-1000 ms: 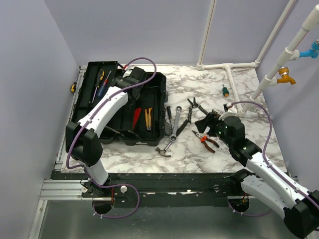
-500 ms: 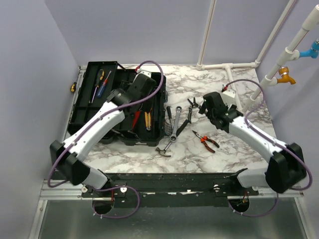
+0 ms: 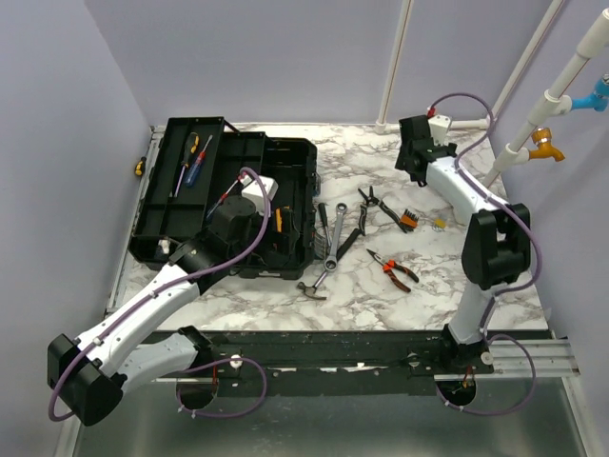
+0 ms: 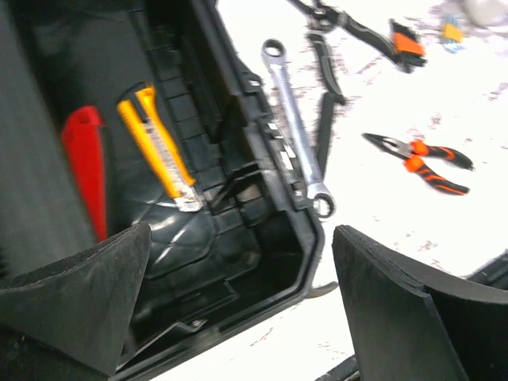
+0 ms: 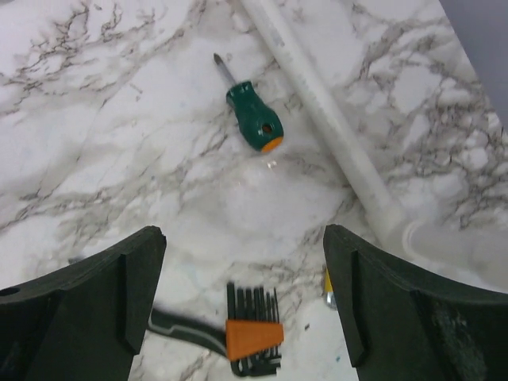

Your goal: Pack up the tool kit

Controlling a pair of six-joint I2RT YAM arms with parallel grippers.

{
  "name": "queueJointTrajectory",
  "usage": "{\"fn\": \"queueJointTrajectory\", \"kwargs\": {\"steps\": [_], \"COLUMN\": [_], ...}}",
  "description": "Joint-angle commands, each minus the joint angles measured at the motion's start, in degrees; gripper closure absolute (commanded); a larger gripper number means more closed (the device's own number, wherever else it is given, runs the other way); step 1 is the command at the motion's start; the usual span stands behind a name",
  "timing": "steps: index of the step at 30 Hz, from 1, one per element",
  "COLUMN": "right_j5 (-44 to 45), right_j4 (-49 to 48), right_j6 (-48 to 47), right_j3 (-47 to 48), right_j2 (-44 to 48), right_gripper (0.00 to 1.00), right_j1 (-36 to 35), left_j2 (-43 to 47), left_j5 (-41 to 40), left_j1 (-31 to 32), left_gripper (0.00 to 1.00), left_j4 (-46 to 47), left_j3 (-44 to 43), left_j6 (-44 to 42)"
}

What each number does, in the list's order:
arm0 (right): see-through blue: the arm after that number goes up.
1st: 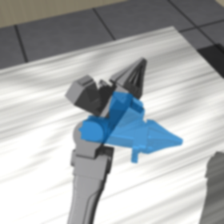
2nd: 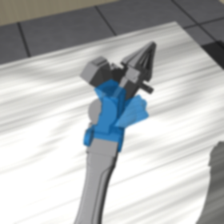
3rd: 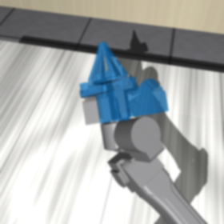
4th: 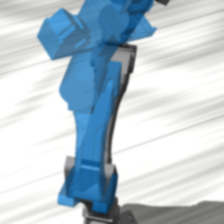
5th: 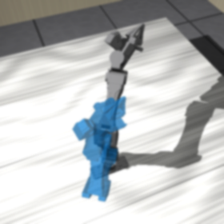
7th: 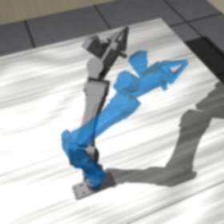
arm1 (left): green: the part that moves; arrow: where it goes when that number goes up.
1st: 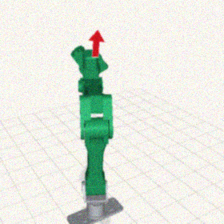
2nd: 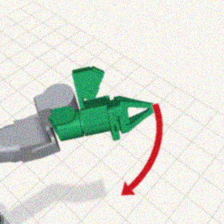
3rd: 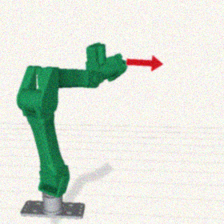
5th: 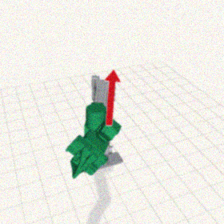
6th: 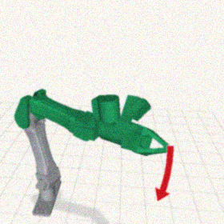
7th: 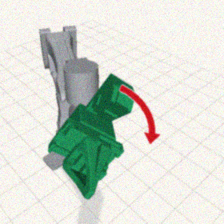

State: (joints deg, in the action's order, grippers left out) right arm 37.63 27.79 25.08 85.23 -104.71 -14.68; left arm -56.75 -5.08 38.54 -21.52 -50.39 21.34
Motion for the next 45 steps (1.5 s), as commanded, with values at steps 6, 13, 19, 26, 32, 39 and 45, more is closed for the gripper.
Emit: {"fn": "queueJointTrajectory", "kwargs": {"steps": [6, 13, 19, 26, 32, 39, 45], "right_j5": [-6.22, -3.77, -2.06, -14.89, -19.76, -30.46, -43.43], "right_j4": [4.02, 4.84, 2.64, 3.67, 7.01, 4.78, -0.46], "right_j6": [-14.43, -16.01, -17.63, -15.81, -14.35, -12.27, -9.07], "right_j3": [15.17, 18.68, 19.00, 24.44, 28.04, 21.94, 10.29], "right_j2": [-18.18, -25.25, -25.40, -29.23, -33.66, -28.86, -14.17], "right_gripper": [0.15, 0.17, 0.16, 0.21, 0.31, 0.85, 0.99], "right_j1": [4.39, 7.02, 7.18, 11.53, 13.53, 14.68, 13.39], "left_j2": [6.23, 6.99, 7.57, 7.34, 7.22, 6.28, 7.81], "left_j5": [15.45, 15.15, 13.62, 12.86, 12.38, 12.01, 12.05], "left_j1": [2.93, 3.64, 3.64, 3.66, 3.73, 3.73, 3.73], "left_gripper": [0.01, 0.02, 0.02, 0.01, 0.02, 0.02, 0.02], "left_j4": [20.72, 21.25, 21.25, 21.24, 21.25, 21.61, 23.11], "left_j3": [10.56, 11.36, 11.47, 11.52, 11.28, 10.62, 11.76], "left_j6": [2.12, 1.95, 1.27, 1.11, 1.33, 1.57, 2.98]}}
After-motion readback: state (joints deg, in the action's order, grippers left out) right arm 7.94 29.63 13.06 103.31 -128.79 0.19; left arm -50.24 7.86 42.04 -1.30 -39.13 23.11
